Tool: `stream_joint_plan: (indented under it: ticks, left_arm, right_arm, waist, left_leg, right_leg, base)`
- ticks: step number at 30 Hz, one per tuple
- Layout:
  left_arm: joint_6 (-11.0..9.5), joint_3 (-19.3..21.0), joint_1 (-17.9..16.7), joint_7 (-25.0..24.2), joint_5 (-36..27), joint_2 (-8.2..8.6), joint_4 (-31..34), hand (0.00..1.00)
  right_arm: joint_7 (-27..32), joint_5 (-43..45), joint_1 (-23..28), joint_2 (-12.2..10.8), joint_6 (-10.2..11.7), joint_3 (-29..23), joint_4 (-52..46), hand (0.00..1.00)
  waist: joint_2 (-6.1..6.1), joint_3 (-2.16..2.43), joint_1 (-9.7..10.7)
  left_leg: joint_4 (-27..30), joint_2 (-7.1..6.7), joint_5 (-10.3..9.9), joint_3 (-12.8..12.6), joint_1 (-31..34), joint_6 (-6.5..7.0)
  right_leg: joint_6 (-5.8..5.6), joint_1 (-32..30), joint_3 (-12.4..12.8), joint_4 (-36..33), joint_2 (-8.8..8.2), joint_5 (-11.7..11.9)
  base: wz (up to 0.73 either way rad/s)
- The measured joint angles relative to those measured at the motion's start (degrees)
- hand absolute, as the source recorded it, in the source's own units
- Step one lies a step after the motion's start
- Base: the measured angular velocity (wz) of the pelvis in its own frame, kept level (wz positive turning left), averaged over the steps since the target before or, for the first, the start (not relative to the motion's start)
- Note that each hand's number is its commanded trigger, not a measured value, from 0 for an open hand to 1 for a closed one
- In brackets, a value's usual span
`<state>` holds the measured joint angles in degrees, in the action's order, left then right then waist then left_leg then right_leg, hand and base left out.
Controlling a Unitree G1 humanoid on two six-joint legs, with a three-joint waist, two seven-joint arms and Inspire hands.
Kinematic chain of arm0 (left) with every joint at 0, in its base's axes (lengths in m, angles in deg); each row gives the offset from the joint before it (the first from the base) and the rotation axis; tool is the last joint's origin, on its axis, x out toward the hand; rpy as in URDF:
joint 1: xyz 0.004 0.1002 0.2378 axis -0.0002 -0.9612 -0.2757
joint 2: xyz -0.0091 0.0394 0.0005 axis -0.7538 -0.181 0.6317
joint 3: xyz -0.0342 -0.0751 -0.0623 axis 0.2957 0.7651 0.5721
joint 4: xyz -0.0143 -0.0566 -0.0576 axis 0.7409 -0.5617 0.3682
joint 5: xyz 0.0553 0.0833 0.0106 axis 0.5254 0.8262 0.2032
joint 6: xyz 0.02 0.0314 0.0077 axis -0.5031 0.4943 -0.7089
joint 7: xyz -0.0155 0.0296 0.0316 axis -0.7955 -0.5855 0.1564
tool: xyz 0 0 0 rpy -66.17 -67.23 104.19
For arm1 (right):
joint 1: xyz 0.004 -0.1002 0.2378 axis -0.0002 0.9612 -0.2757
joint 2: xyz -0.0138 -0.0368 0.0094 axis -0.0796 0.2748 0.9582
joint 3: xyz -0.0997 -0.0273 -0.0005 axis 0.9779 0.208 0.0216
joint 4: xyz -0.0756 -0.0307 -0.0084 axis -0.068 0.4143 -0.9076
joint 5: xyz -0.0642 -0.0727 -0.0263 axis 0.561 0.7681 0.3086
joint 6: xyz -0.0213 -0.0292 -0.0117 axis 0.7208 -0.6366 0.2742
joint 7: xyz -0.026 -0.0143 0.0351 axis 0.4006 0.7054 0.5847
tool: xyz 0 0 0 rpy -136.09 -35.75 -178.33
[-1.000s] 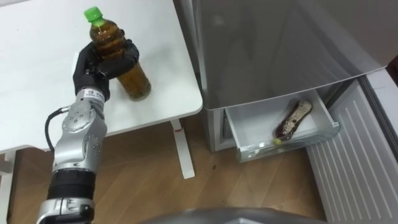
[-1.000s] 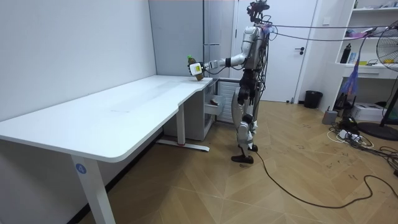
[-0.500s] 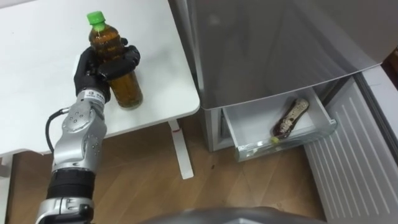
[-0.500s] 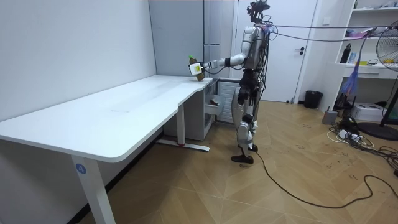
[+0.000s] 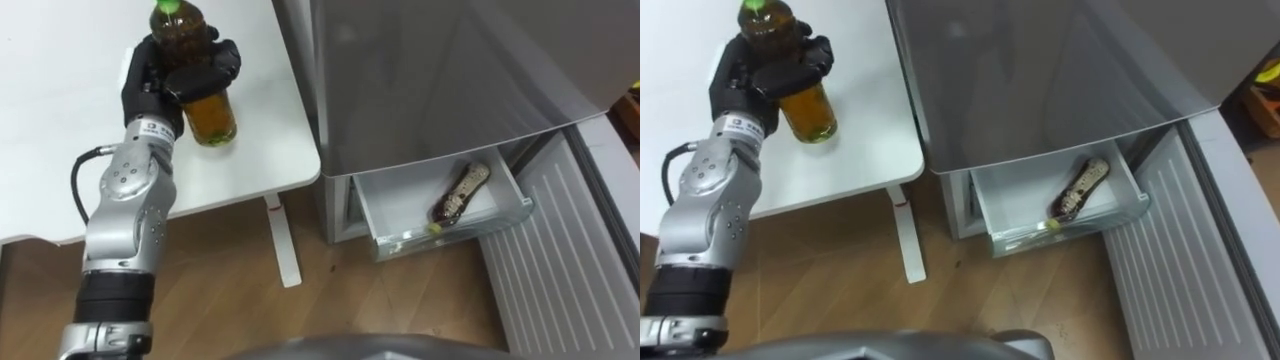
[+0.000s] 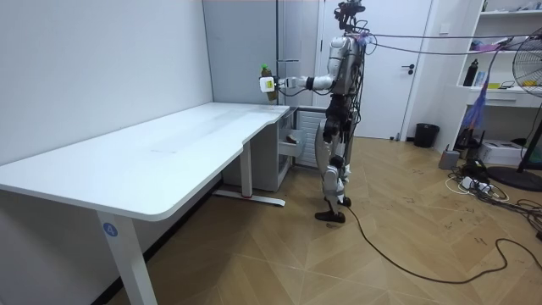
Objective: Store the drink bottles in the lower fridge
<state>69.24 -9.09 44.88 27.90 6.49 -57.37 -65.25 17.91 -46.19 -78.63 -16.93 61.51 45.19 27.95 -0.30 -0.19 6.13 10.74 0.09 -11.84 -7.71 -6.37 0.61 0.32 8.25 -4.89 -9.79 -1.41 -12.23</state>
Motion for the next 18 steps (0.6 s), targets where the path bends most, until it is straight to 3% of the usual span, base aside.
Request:
stream_joint_plan:
  ticks: [8, 13, 18]
  left_arm:
    - [0.9, -0.5, -1.5, -1.4, 2.0, 0.0, 5.4, 0.89]
    - [1.2, -0.8, -4.5, -1.8, 2.3, 0.0, 9.7, 0.84]
    - [1.2, -1.6, -7.2, -2.9, 2.2, 0.05, 11.6, 0.89]
  right_arm:
    - [-0.1, -0.6, -0.6, 0.0, -0.3, 0.1, 0.0, 0.0]
    - [0.1, -1.5, -1.0, 0.4, -0.1, 1.7, 0.2, 0.0]
    - [0.4, -1.6, -1.2, 0.7, -0.1, 3.0, 0.4, 0.0]
  waist:
    - [0.77, 0.0, -1.6]
    - [1.46, 0.32, -2.0]
    - [1.25, -0.08, -2.6]
  left_leg:
    - [0.6, 0.01, 0.0, 0.5, 0.9, 0.0]
    - [0.7, -0.19, 0.0, 1.8, 1.1, 0.0]
    - [0.7, -0.57, 0.1, 3.2, 1.0, 0.0]
  right_leg:
    - [0.04, -0.3, -0.7, 0.0, -0.05, 0.0]
    - [0.03, 0.0, -1.8, 0.2, -0.17, 0.0]
    - [-0.06, 0.8, -3.4, 0.3, -0.5, -0.2]
  base:
    - [0.04]
    - [0.12]
    - [0.14]
